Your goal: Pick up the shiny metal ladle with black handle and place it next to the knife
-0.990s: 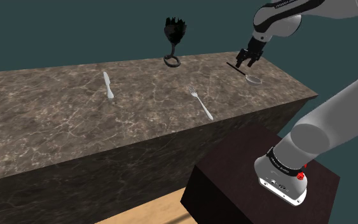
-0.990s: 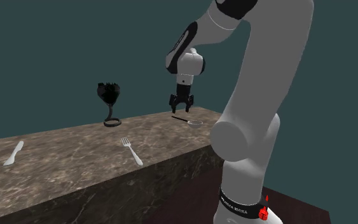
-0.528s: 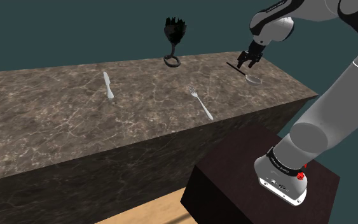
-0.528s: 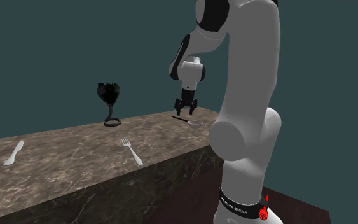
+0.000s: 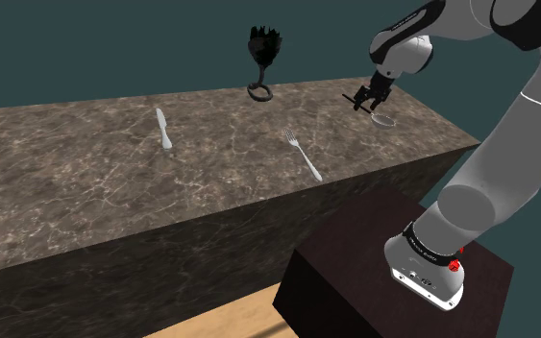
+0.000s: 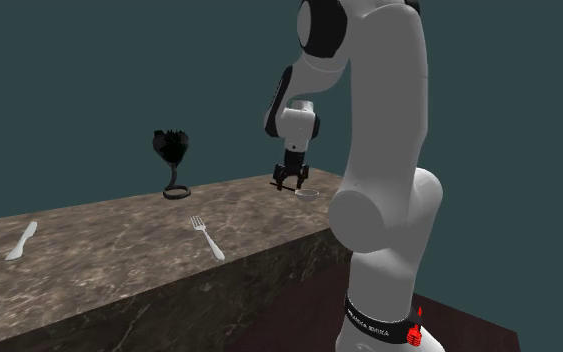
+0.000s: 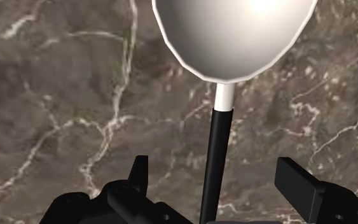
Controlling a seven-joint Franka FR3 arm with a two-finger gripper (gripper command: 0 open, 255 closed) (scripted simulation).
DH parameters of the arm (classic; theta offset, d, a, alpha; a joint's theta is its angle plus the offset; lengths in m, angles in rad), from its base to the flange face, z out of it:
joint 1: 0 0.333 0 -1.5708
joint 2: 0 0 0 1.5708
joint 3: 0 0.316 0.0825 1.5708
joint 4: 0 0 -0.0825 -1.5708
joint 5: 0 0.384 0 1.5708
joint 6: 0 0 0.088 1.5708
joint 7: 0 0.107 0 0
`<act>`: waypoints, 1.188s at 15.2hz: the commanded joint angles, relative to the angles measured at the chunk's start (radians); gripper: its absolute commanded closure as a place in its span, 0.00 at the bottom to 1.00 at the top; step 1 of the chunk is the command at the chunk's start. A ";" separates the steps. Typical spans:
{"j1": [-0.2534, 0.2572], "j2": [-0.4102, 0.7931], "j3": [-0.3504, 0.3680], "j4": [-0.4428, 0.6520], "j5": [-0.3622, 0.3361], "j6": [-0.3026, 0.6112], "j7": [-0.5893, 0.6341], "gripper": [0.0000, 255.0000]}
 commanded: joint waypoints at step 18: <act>0.003 -0.015 -0.003 0.008 -0.015 -0.020 0.013 1.00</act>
